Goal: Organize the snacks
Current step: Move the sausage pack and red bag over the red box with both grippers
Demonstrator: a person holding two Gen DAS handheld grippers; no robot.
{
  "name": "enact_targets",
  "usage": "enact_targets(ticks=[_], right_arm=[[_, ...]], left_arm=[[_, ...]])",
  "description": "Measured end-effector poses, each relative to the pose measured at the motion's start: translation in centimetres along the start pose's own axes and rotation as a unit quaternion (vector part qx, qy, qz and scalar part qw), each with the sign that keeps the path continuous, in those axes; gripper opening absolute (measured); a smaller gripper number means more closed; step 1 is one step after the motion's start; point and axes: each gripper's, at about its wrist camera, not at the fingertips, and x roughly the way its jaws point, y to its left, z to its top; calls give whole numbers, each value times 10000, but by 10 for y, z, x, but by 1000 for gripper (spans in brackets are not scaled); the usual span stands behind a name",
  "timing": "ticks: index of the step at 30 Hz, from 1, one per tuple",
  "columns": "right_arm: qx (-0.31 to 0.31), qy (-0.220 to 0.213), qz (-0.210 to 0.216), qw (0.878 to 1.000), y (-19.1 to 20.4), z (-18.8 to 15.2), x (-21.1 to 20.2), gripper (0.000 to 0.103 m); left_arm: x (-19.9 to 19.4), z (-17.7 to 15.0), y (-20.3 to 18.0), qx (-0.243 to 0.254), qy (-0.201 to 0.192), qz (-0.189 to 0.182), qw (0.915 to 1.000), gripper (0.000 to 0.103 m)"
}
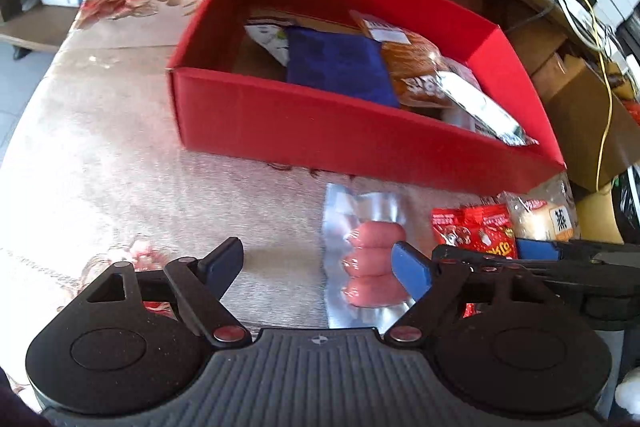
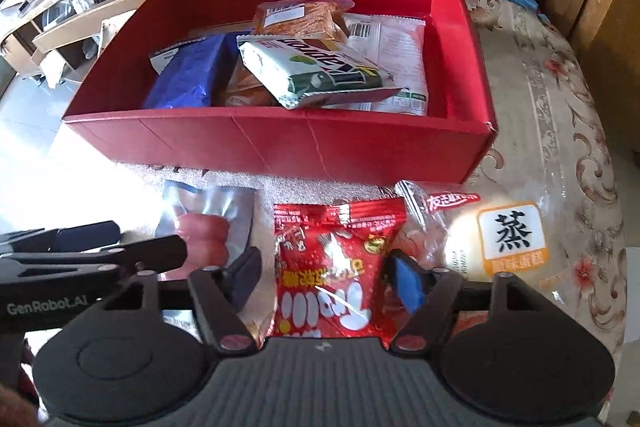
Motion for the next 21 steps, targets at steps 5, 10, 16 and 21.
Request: enact_targets(ticks=[5,10,16,21], right_arm=[[-60,-72,127,9999,3,-2,3,88],[-883,-74,-394,9953,18,-22,-7,55],[-497,-153,-199,9984,-8,-33,-31,49],[-208,-483,35,9986,-23,-40,-62,49]], left_arm=[[-4,1,12,-138,-6,23,9999,92],[-10,0,4,-22,-58,-134,9999,96],[1,-1,-14,13,26,-217,9998,99],[23,-1,-41,242,129,104,9996,103]])
